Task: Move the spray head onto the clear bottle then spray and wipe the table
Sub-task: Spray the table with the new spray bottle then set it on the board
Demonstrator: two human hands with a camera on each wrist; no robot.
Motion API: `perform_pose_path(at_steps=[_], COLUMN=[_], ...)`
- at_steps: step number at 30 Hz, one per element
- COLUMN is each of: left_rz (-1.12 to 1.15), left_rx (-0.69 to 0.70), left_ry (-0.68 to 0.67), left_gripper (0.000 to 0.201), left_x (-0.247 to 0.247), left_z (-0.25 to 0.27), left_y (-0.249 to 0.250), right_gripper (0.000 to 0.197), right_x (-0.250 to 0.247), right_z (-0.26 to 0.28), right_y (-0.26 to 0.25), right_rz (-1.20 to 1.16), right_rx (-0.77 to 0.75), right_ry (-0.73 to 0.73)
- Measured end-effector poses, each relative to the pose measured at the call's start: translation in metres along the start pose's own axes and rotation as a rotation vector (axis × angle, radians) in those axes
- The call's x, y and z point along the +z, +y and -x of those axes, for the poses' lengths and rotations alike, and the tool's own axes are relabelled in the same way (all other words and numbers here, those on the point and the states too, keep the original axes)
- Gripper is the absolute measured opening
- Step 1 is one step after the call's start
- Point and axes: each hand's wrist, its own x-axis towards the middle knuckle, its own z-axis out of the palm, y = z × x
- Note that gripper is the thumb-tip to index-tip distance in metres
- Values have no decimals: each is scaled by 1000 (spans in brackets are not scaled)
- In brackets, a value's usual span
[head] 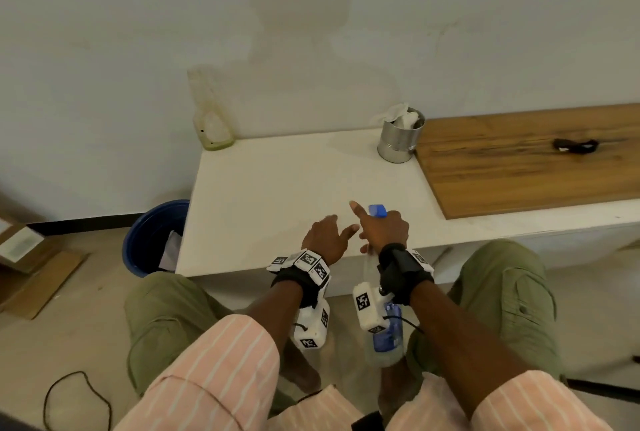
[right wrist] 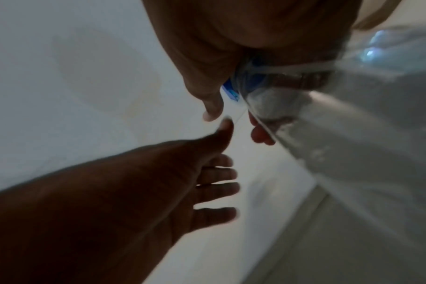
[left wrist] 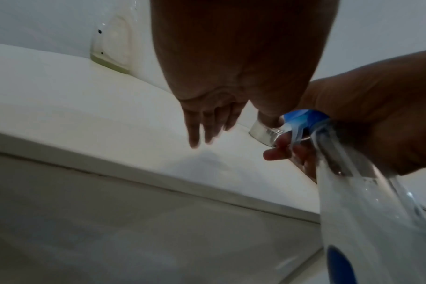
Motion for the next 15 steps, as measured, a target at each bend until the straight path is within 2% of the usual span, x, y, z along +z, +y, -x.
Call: perform_pose_path(at_steps=[2,5,6,8,10,11,13,15], left_rz=[86,202,193,99,-24,-71,-120,-92], left_rx=[88,153,180,259,331,359,400,367], left_ry=[-19,-23,-25,-28,-13,2,27,61], left_gripper=[73,90,89,69,36,27,28,36], left_x=[1,2,3,6,6,5,2,1], left_z=[0,-1,-2,-7,-15,-21,-30,-39], left_y=[12,32,37,46,53,59,73,85], right_gripper=[62,63,65,65,63,61,57,54], right_x=[-10,-29,-37,-51,-64,-69,-73,-76], right_z=[-7,-25,-32,-41,-45,-49,-56,-63], right_y=[-11,-39,-49,-69,-88,-95,-103,-103], right_rz=[-64,-126,-162,-215,-231,-242,-250,-126], right_rx=[-53,-135,-167,-233,-308,-343,-399,-411], right_ry=[57,177,207,228,232,221,167,127])
